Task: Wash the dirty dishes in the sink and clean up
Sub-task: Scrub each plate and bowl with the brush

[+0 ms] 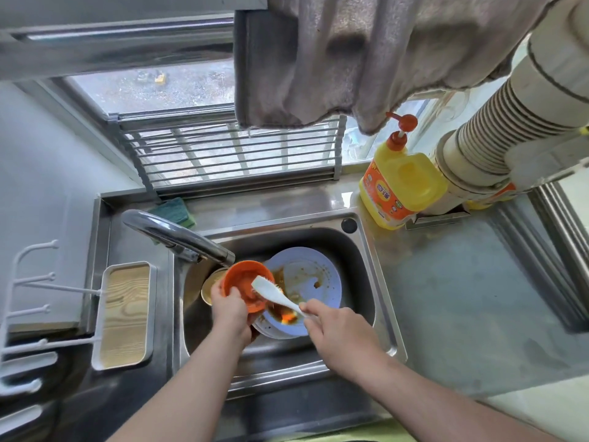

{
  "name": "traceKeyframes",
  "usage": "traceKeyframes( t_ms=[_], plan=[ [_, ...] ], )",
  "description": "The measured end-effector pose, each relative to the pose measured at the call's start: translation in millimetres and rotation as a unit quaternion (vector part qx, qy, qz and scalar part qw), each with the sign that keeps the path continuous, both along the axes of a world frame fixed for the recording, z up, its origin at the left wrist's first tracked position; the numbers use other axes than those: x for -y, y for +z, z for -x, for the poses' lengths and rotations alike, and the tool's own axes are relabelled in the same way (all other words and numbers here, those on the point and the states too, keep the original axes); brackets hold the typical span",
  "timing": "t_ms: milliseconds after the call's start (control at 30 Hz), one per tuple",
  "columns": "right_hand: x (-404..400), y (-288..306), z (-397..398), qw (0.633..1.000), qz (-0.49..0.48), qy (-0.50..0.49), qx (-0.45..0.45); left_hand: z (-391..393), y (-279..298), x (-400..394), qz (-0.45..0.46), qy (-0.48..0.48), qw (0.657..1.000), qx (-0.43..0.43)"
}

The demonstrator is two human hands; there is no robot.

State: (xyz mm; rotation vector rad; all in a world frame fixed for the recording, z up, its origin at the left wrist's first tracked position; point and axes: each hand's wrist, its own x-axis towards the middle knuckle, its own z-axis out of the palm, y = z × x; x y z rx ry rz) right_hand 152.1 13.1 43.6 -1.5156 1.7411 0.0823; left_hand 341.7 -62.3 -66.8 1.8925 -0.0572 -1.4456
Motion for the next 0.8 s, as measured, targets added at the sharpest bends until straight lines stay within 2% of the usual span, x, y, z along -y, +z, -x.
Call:
traceKeyframes(
  t_ms=[100, 167, 367, 467, 533, 600, 633, 700, 800],
  plan=[
    [-3, -17, 13, 0.993, -0.025, -0.104, 0.056, -30, -20, 11, -0.027, 0.088, 0.996, -0.004],
    [-8, -31, 28, 0.979, -0.053, -0.176, 0.083, -47, -34, 14, -0.054, 0.106, 0.993, -0.012],
    [-16, -43, 57, 0.957, -0.052, -0.238, 0.155, -58, -57, -4, -0.082, 0.007, 0.994, 0.068],
    [-21, -48, 67, 0.954, -0.047, -0.253, 0.154, -40, -63, -18, -0.111, 0.012, 0.987, 0.119],
    [-25, -52, 73, 0.951, -0.047, -0.264, 0.153, -14, -65, -26, -0.127, -0.078, 0.987, 0.064],
    [-30, -57, 81, 0.948, -0.045, -0.271, 0.160, 10, -71, -30, -0.148, -0.184, 0.971, 0.028],
    [-32, -59, 84, 0.946, -0.043, -0.276, 0.163, 19, -74, -29, -0.157, -0.224, 0.960, 0.051],
    [-37, -63, 90, 0.942, -0.039, -0.290, 0.166, 29, -80, -23, -0.161, -0.300, 0.926, 0.165],
    [-42, -70, 98, 0.936, -0.042, -0.304, 0.173, 30, -85, -16, -0.163, -0.351, 0.883, 0.264]
  ],
)
